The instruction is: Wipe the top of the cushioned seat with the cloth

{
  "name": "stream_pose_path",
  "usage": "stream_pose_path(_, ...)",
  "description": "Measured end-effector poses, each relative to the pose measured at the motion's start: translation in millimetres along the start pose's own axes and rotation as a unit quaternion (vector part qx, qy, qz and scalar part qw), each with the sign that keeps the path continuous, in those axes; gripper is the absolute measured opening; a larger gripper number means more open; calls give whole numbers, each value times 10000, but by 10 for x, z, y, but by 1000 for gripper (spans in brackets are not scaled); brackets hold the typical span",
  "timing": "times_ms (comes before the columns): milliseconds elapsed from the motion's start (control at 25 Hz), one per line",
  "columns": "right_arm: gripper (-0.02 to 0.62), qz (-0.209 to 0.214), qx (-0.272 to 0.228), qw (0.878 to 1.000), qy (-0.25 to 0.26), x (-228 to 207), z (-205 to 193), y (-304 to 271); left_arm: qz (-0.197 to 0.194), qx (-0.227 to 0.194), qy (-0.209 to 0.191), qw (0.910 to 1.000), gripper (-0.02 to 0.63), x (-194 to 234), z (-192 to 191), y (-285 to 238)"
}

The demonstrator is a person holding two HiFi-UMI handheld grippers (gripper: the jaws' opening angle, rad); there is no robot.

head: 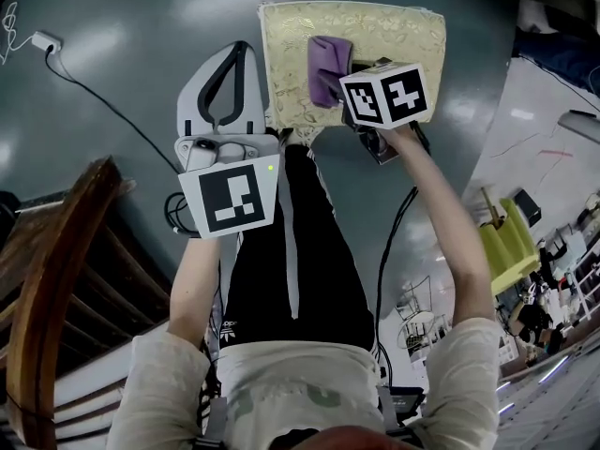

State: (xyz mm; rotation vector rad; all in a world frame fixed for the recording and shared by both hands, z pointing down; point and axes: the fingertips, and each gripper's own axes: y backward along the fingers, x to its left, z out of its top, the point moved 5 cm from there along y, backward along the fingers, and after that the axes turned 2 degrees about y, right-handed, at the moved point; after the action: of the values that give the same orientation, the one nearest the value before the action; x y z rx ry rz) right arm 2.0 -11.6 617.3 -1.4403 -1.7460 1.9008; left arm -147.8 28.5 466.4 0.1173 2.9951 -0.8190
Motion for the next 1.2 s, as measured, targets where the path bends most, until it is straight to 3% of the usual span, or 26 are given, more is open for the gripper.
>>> stream_pose_path(680, 97, -1554, 54, 9868, -443, -1363, -506, 966, -213, 3, -116, 9997, 6, -241, 49, -84)
stream_pose_path(1200, 97, -1840, 184, 9817, -448, -1640, -599, 1165, -306, -29, -186, 9994, 8, -349, 116, -86)
